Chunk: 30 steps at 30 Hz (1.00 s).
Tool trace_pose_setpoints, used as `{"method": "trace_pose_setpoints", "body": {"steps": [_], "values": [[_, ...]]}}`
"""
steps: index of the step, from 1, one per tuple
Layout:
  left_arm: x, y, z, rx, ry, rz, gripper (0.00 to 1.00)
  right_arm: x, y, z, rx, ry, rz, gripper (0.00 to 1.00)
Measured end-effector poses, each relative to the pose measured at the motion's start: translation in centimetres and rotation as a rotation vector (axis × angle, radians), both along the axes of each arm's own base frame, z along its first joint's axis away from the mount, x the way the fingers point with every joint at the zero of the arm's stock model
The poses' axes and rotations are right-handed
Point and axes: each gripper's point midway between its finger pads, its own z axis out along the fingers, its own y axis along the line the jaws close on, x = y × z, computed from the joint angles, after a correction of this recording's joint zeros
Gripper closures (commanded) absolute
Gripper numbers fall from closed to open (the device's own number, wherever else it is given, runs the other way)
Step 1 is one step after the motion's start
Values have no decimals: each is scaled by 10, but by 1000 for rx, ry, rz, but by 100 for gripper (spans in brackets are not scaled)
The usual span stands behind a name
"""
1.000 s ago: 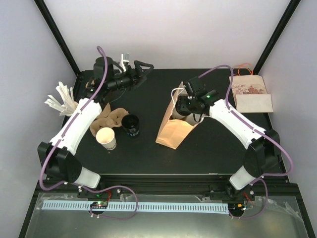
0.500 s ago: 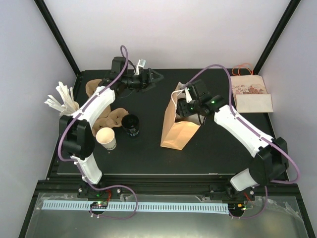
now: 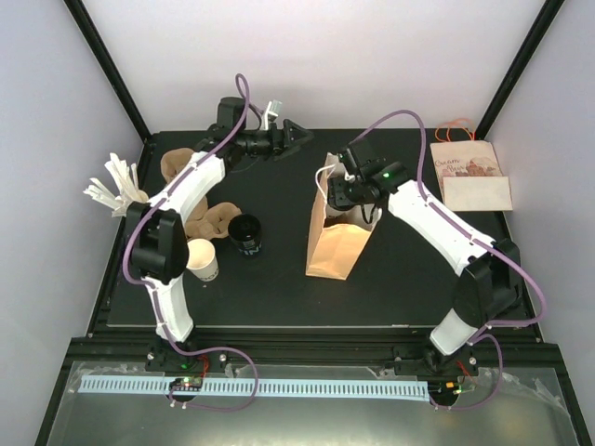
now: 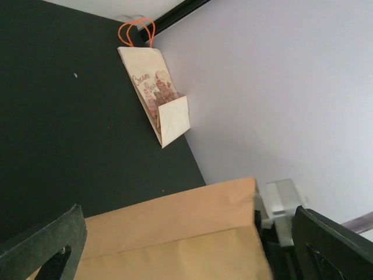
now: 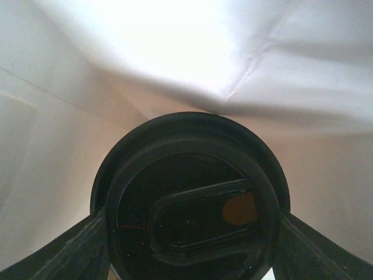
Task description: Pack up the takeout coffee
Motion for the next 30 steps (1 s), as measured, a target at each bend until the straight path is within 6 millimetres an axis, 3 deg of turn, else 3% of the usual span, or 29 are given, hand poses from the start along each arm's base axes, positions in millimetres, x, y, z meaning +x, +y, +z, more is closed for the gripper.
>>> {"method": "trace_pose_setpoints", "body": {"steps": [4, 8, 11, 18, 30], "values": [[11, -5, -24, 1, 33, -5, 2, 0, -1, 0, 52, 30, -94, 79], [20, -9, -61, 11, 119, -6, 2, -1, -1, -2, 88, 51, -147, 79], [23, -12, -79, 16, 164, -6, 3, -3, -3, -11, 97, 59, -167, 79], [25, -20, -98, 7, 211, -21, 4, -13, 2, -26, 86, 48, -158, 79], [34, -37, -140, 3, 290, -62, 4, -11, 8, -28, 76, 29, -141, 79]]}}
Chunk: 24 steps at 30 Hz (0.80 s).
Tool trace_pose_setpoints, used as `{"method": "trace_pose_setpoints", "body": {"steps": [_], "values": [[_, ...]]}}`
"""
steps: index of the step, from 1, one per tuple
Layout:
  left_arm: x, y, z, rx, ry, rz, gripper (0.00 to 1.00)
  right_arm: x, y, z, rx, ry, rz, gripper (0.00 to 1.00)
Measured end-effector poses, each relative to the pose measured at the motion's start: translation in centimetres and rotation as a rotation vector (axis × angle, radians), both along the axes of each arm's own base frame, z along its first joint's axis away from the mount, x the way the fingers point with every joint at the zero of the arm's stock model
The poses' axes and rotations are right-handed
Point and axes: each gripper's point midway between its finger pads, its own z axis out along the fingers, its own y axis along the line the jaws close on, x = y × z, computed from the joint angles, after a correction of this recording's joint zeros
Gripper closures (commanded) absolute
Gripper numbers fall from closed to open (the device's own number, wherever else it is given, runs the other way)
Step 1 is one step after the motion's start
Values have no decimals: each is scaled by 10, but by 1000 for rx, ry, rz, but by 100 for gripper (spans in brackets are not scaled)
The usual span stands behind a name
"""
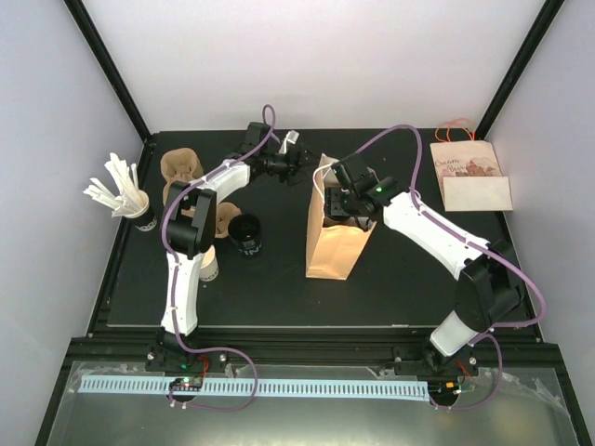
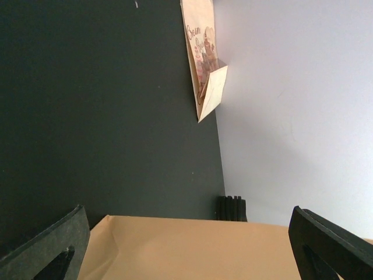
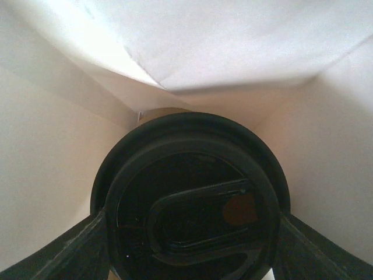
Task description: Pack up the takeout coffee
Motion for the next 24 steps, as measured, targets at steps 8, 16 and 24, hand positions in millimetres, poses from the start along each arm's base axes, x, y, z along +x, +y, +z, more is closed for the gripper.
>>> {"method": "trace_pose_setpoints", "body": {"steps": [8, 16, 24], "values": [[-5, -4, -9, 7, 39, -22, 7, -13, 18, 0, -49, -26, 101, 78], [-34, -16, -31, 29, 111, -77, 7, -36, 24, 1, -104, -60, 244, 76], [-84, -8, -65, 67, 274, -83, 7, -72, 20, 14, -181, -96, 407, 75]]}}
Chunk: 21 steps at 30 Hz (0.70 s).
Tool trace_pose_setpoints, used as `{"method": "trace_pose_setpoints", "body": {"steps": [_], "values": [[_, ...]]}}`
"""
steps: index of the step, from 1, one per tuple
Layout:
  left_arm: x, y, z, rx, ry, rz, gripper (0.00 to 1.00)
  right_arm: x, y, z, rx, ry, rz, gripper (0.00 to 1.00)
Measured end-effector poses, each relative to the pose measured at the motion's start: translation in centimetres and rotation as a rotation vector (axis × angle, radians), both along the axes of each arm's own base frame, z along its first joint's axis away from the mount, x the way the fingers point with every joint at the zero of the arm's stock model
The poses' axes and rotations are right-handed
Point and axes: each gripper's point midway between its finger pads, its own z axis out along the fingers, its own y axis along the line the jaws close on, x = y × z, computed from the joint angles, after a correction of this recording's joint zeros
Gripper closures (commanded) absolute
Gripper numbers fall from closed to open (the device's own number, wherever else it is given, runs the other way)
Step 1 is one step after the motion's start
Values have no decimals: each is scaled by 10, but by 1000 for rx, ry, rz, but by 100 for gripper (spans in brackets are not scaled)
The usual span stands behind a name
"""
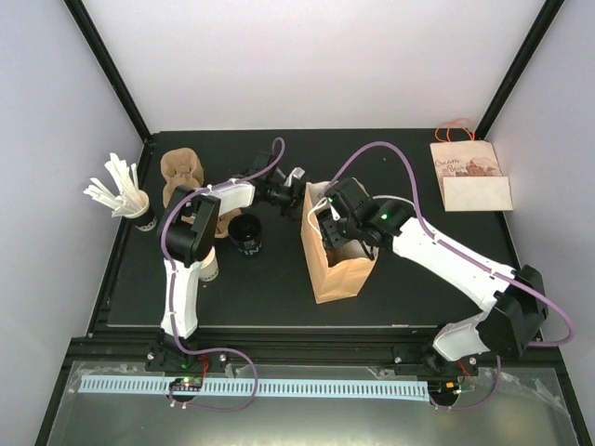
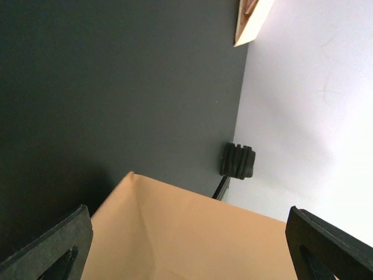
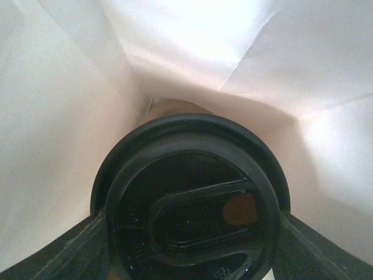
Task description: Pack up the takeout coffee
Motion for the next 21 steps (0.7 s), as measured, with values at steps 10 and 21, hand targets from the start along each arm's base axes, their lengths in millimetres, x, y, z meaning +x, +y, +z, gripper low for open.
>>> {"method": "trace_pose_setpoints", "body": {"steps": [10, 21], "values": [[-43, -22, 38, -41, -18, -63, 7, -21, -17, -1, -127, 17, 96, 74], [-62, -35, 34, -49, 28, -93, 6, -43, -8, 0, -160, 42, 125, 74]]}}
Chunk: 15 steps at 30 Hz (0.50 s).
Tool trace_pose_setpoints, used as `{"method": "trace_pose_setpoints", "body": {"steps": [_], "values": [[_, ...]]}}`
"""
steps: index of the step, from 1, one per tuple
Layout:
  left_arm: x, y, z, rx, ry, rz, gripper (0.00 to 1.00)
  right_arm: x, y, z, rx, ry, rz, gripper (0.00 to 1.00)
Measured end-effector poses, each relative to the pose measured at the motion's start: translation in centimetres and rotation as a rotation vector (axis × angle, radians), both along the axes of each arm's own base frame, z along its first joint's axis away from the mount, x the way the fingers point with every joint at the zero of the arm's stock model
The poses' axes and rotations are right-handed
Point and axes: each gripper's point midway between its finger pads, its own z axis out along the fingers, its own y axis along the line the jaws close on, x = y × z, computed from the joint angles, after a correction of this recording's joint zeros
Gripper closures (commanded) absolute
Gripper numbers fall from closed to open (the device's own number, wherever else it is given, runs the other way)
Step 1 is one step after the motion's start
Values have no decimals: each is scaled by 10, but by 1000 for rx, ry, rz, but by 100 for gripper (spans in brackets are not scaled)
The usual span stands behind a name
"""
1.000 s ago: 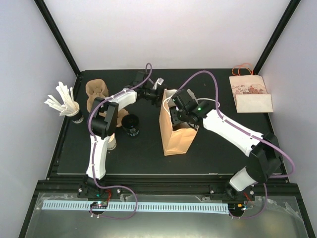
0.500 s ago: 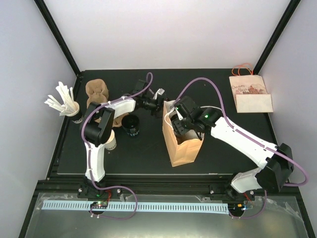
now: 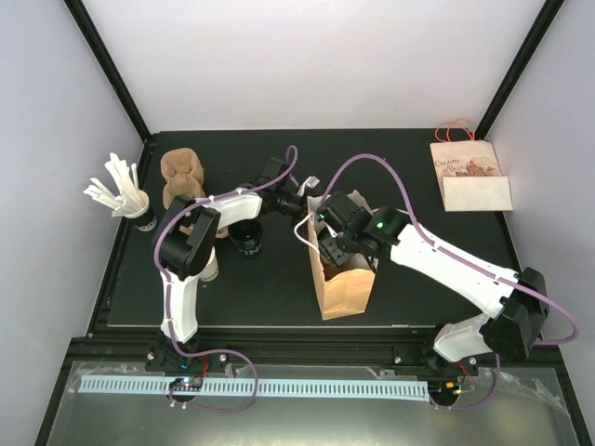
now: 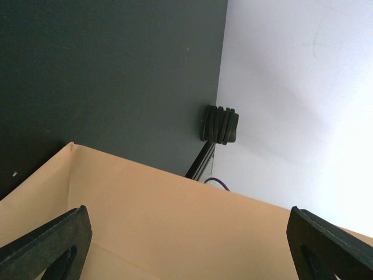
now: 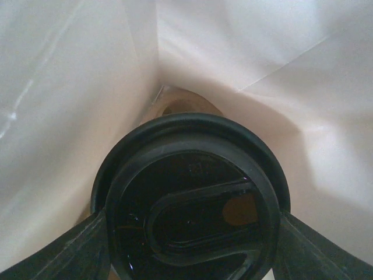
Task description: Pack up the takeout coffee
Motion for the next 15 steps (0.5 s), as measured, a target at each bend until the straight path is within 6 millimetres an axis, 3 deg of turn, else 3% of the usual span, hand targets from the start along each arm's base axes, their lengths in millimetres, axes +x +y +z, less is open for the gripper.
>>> {"method": "trace_pose_setpoints", "body": {"steps": [9, 11, 15], "values": [[-3, 8, 24, -6, -9, 14, 3, -6, 0, -19, -89, -35, 101, 69], [6, 13, 33, -5, -23, 32, 2, -7, 2, -18, -97, -46, 132, 68], [42, 32, 59, 2, -96, 102, 2, -13, 10, -17, -100, -67, 215, 68]]}}
